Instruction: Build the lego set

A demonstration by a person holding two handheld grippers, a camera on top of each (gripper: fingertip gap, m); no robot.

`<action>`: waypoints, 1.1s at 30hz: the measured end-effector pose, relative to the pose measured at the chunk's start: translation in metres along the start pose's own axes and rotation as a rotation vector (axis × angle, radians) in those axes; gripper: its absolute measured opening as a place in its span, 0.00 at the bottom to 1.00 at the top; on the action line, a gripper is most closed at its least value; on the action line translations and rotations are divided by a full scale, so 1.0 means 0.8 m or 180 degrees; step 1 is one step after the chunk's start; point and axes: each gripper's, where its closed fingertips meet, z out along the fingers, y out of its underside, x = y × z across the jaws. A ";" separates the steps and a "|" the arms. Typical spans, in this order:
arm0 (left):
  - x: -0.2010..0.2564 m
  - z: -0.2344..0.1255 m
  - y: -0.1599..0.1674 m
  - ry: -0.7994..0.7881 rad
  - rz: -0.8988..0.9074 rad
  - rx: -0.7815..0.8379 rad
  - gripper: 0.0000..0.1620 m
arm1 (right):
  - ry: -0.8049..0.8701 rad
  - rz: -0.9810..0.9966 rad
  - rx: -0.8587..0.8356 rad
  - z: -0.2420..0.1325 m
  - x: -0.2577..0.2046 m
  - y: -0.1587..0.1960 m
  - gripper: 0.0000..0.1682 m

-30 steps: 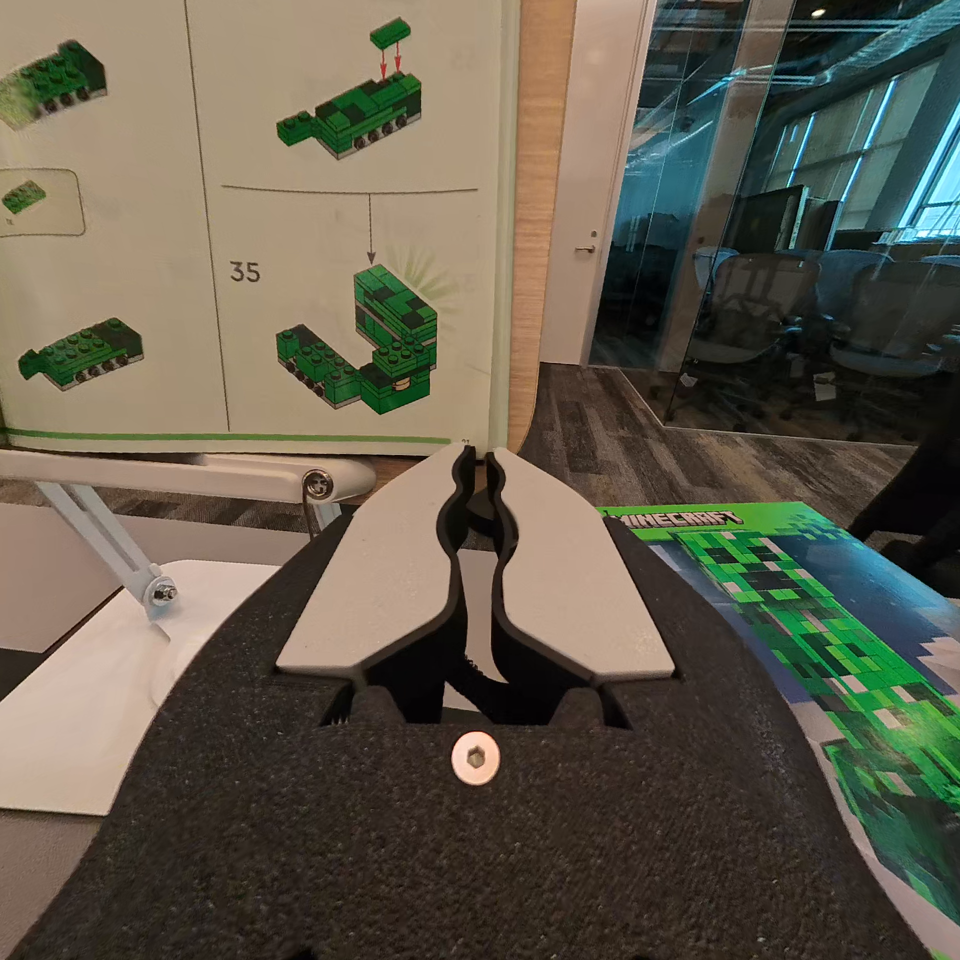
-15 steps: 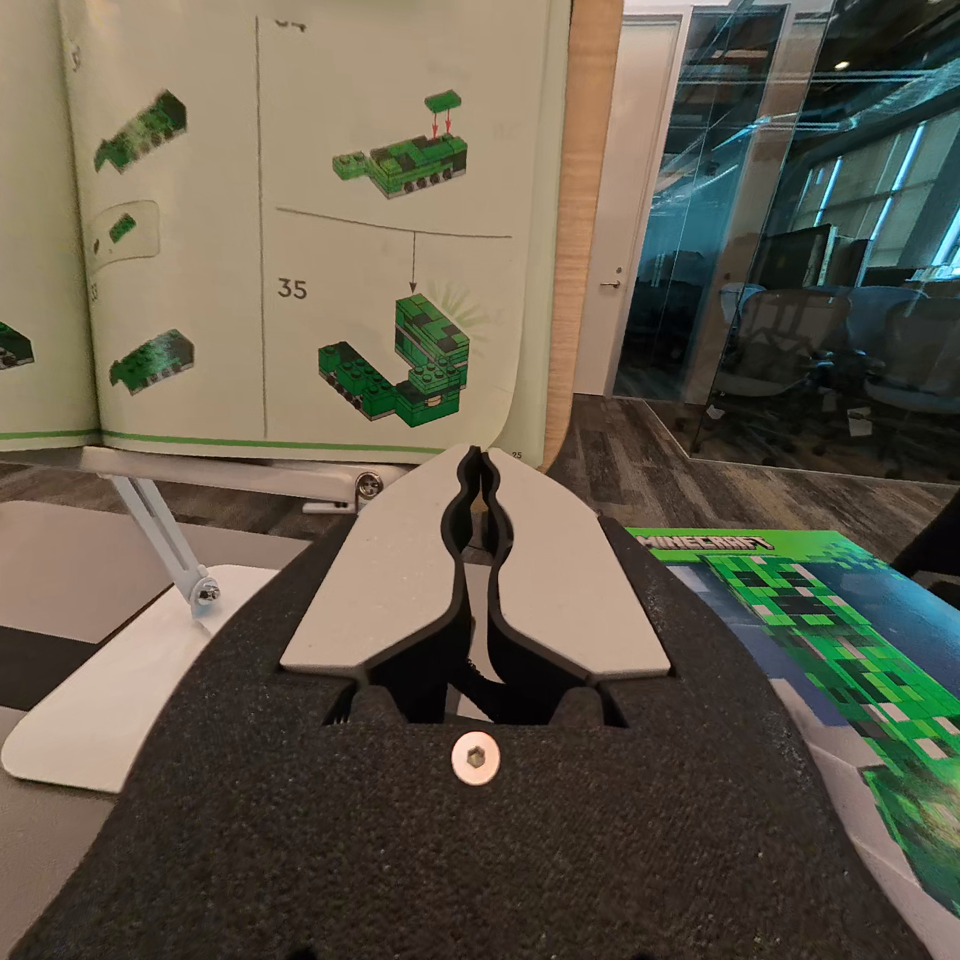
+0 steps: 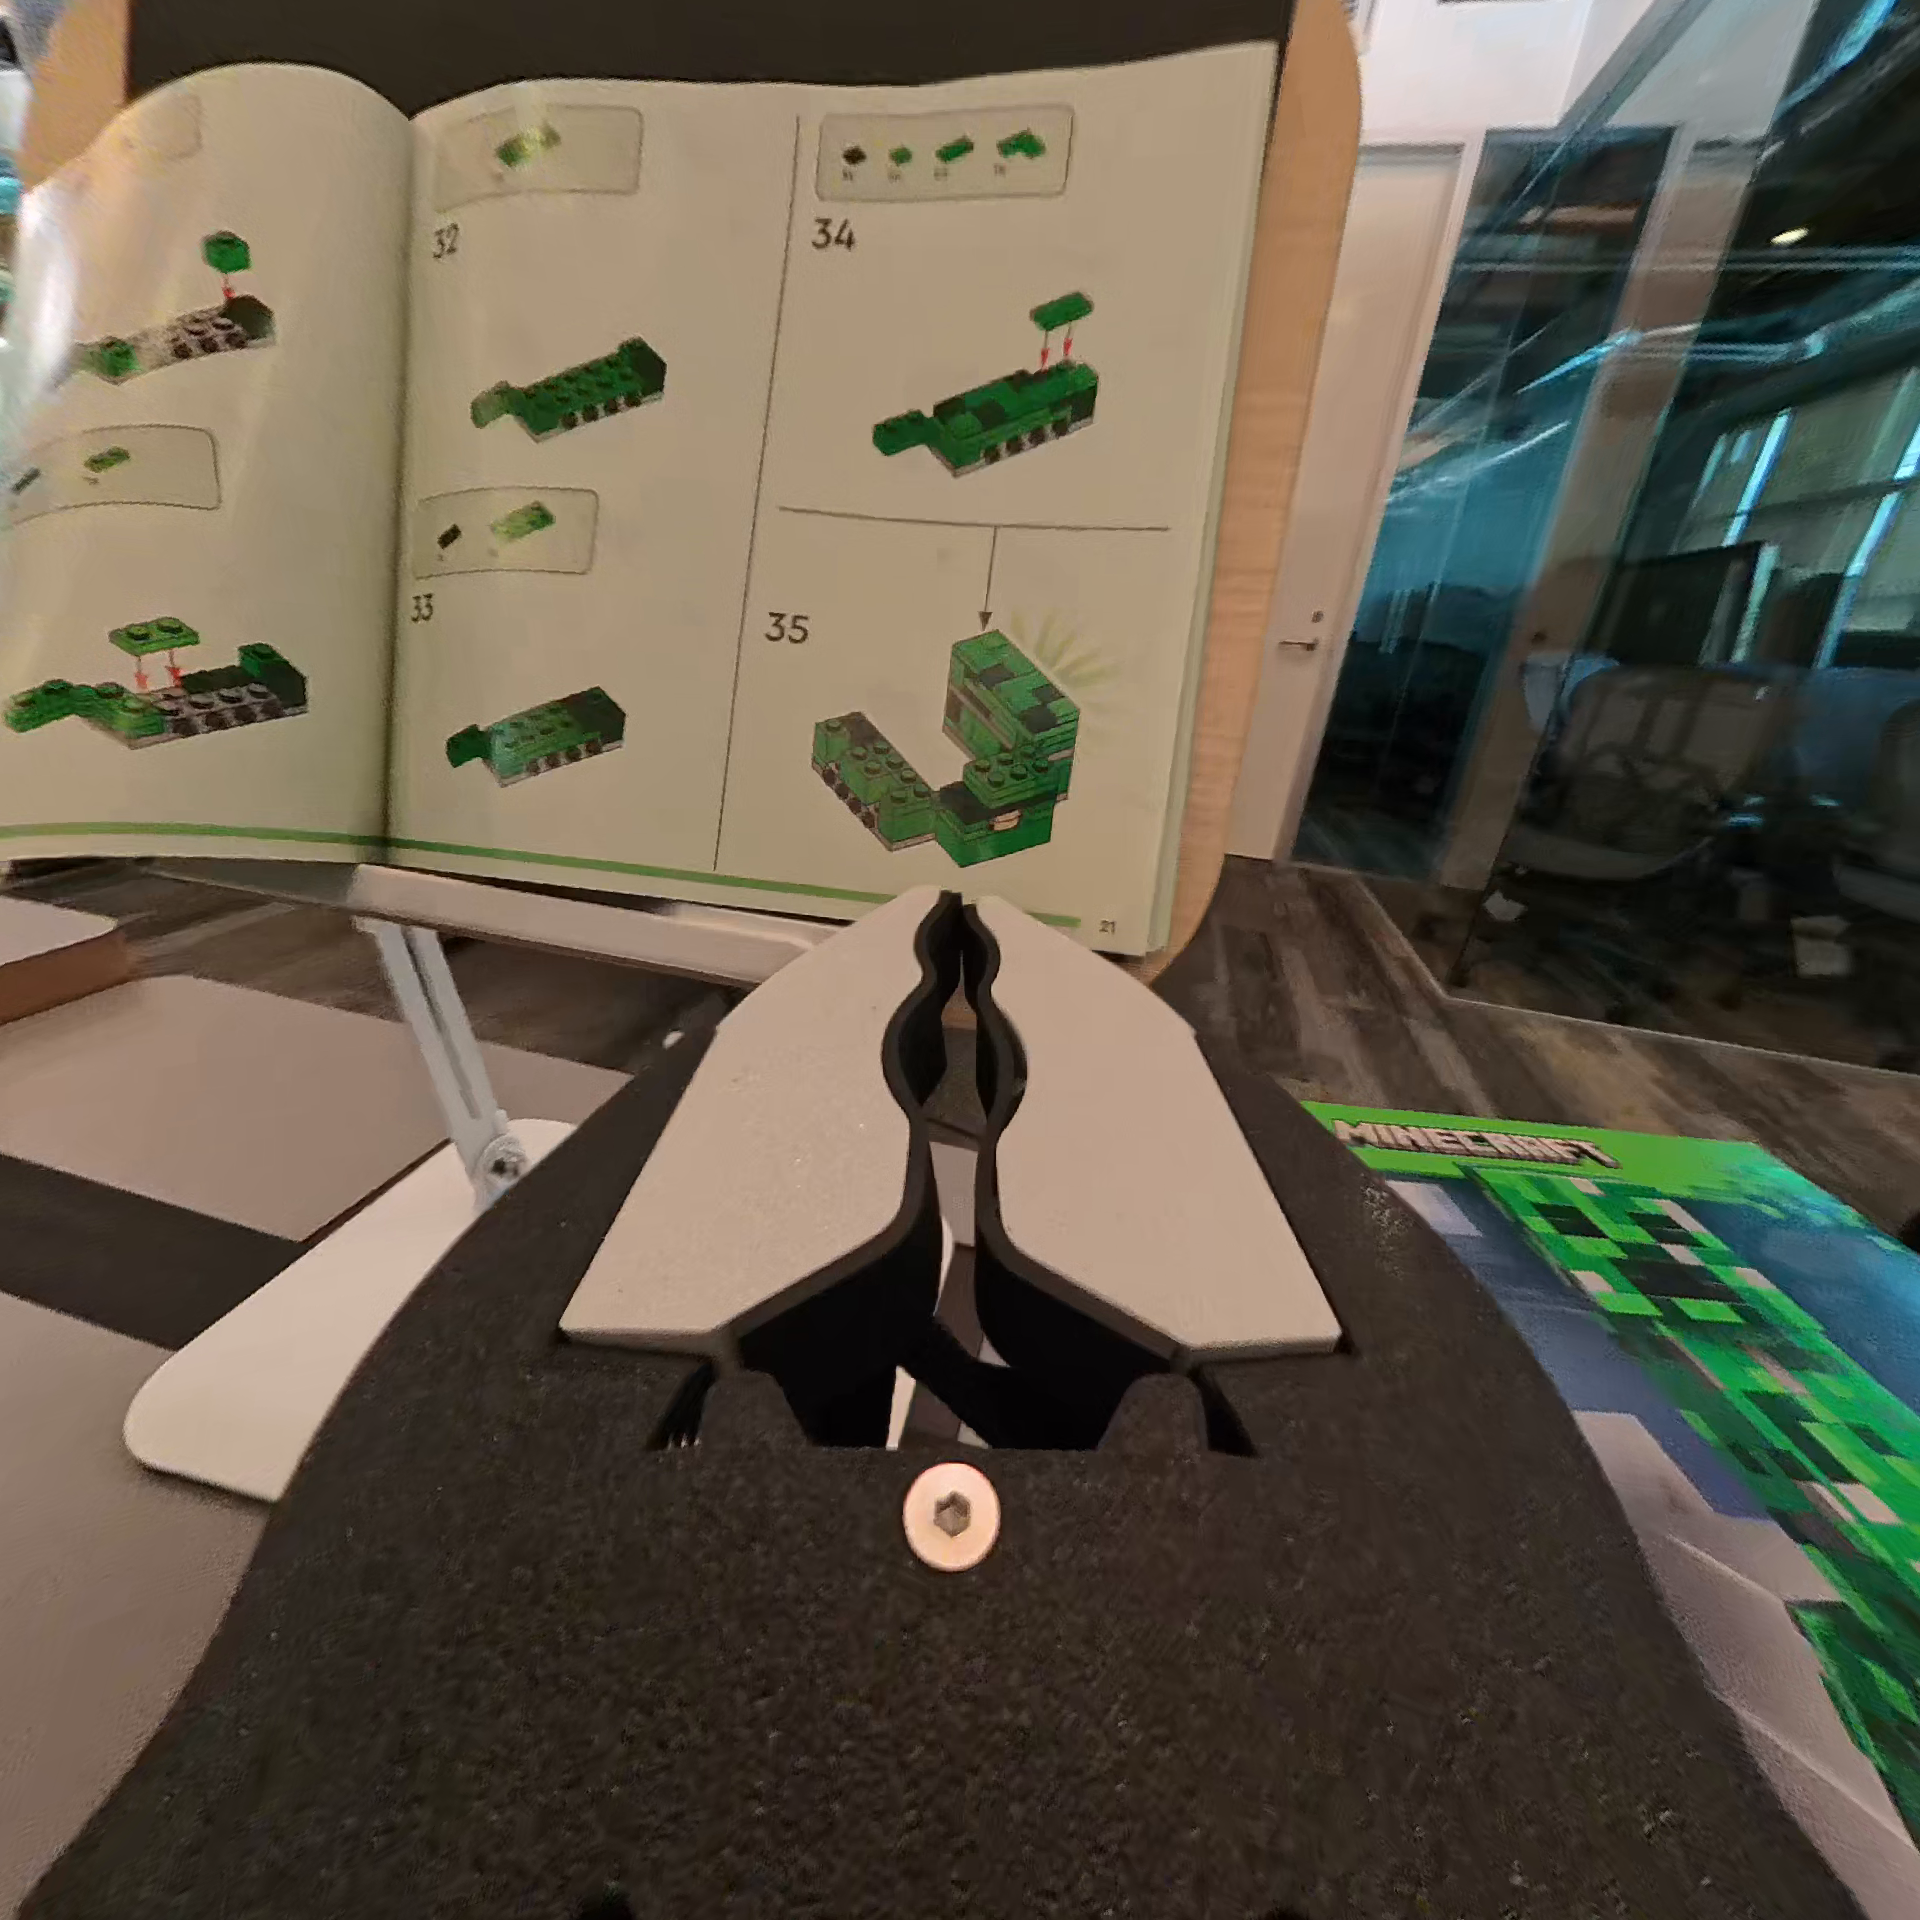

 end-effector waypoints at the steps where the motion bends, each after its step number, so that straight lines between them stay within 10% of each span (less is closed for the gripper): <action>1: 0.000 0.000 0.000 0.0001 0.0002 -0.0001 0.00 | 0.0071 0.0036 0.0017 -0.001 0.004 0.000 0.00; 8: 0.000 0.000 0.000 0.0004 0.0013 -0.0005 0.00 | 0.0305 0.0661 -0.0192 0.012 0.038 0.020 0.14; 33: 0.001 0.001 0.001 0.0015 0.0027 -0.0018 0.00 | 0.0177 0.0645 0.0027 0.018 0.030 0.007 0.04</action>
